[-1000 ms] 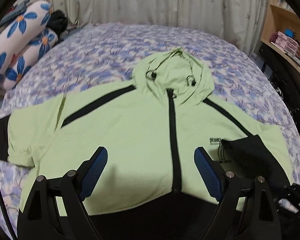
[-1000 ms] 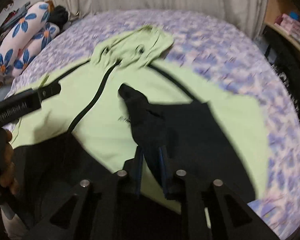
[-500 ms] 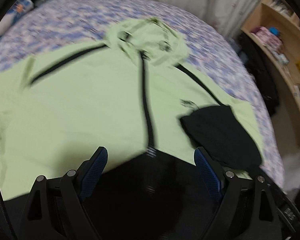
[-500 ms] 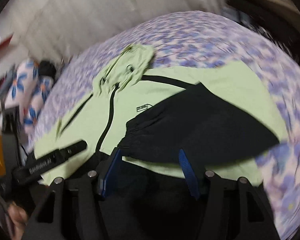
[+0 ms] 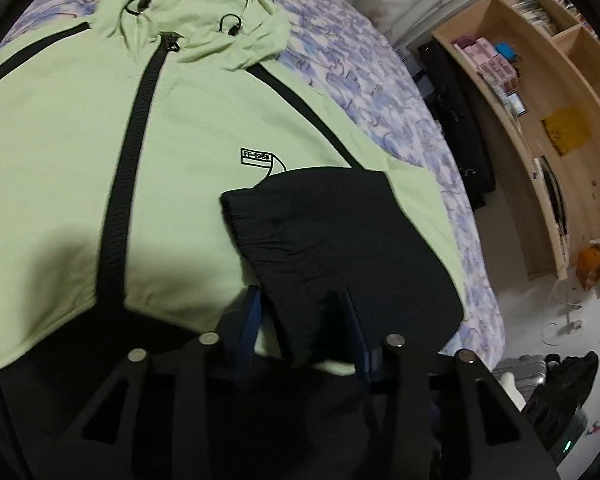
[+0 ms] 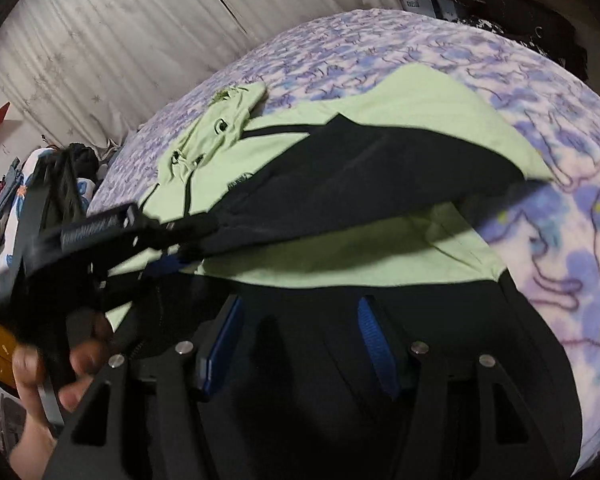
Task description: Fold large clothes
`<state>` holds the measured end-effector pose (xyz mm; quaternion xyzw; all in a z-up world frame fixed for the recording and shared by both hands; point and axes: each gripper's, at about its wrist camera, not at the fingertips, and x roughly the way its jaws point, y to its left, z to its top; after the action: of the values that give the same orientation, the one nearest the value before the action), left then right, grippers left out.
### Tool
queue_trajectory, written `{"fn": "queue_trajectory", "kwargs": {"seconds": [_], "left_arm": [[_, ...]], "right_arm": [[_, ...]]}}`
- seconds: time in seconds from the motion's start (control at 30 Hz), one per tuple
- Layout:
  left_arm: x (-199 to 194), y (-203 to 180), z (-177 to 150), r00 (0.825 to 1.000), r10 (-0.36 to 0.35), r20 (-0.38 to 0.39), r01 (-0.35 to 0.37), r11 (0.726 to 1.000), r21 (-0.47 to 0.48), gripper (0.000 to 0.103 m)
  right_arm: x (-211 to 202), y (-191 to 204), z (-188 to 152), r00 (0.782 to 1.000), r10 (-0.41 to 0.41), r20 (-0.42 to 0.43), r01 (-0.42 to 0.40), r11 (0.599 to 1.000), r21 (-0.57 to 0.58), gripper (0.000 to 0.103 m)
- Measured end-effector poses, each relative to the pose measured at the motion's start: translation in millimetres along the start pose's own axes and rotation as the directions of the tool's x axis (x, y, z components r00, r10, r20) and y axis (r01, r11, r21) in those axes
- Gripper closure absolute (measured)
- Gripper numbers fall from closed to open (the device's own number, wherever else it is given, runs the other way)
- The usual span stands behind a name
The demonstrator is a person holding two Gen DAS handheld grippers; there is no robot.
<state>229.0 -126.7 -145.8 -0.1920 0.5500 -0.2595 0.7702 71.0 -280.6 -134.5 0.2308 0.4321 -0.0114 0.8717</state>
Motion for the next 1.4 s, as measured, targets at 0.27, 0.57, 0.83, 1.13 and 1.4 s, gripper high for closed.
{"fn": "queue_trajectory", "kwargs": {"seconds": [0.27, 0.57, 0.83, 1.13, 1.4], "left_arm": [[-21.2, -39.9, 32.4, 0.985, 0.115, 0.131, -0.134, 0.981, 0.142, 0.098], [-118.4, -29.3, 77.1, 0.829, 0.297, 0.474, -0.413, 0.897, 0.161, 0.100], [-102.9, 76.5, 71.4, 0.893, 0.354, 0.278, -0.370, 0.929, 0.006, 0.092], [-51.7, 41.9, 75.8, 0.954, 0.236, 0.186, -0.265, 0.953, 0.146, 0.038], [14.6, 39.1, 91.9, 0.968, 0.249, 0.037, -0.252, 0.956, 0.151, 0.038]], "right_arm": [[-6.2, -16.7, 5.6, 1.000, -0.010, 0.016, 0.009, 0.999, 0.032, 0.043], [-21.3, -21.6, 14.6, 0.997, -0.051, 0.065, 0.049, 0.998, 0.035, 0.043], [-20.2, -13.1, 15.6, 0.997, -0.056, 0.048, 0.056, 0.998, 0.003, 0.043], [-16.0, -9.7, 18.8, 0.999, -0.051, 0.013, 0.051, 0.999, 0.014, 0.043], [-19.7, -11.9, 32.6, 0.997, -0.062, 0.042, 0.061, 0.998, 0.020, 0.043]]}}
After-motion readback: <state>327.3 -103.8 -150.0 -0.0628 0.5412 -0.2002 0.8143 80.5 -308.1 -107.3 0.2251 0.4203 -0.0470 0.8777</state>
